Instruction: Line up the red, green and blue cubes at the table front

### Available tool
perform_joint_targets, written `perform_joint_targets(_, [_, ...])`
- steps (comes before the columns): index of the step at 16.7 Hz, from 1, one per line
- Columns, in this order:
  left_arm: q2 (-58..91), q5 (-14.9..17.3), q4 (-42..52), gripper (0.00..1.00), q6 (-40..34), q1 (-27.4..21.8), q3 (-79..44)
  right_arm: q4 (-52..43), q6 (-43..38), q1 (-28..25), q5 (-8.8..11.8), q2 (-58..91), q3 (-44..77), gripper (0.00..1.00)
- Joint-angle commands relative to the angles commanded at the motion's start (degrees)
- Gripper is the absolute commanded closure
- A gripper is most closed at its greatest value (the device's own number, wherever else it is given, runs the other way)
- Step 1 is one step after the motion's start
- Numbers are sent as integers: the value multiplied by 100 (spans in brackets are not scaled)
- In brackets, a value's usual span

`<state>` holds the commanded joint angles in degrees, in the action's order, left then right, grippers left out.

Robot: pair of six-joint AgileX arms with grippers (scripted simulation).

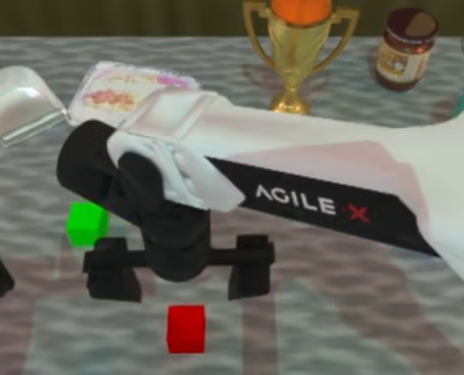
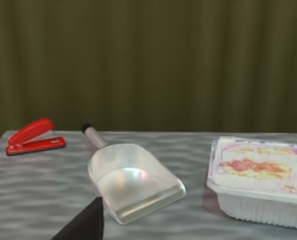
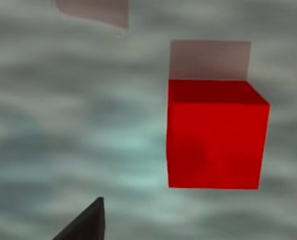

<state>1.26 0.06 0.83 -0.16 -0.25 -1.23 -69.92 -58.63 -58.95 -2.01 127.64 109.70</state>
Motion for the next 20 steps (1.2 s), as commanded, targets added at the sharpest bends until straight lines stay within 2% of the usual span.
perform_joint_targets(5, [1154,8,702,0,-127,-163,-1042,612,744,582,-217,-1294,-1212,0])
perform_joint_targets(12, [4602,-8,2434,0,-417,-510,-3423,2145,2536,2197,-487,-4490,-4528,0])
perform_joint_targets(16, [6776,-7,3539,0,-594,-737,-4848,3247,3626,3245,-473,-6748,-6655,0])
perform_joint_targets(20, [8589,0,4534,0,-756,-950,-6167,4475,4587,4255,-328,-9076,-8548,0])
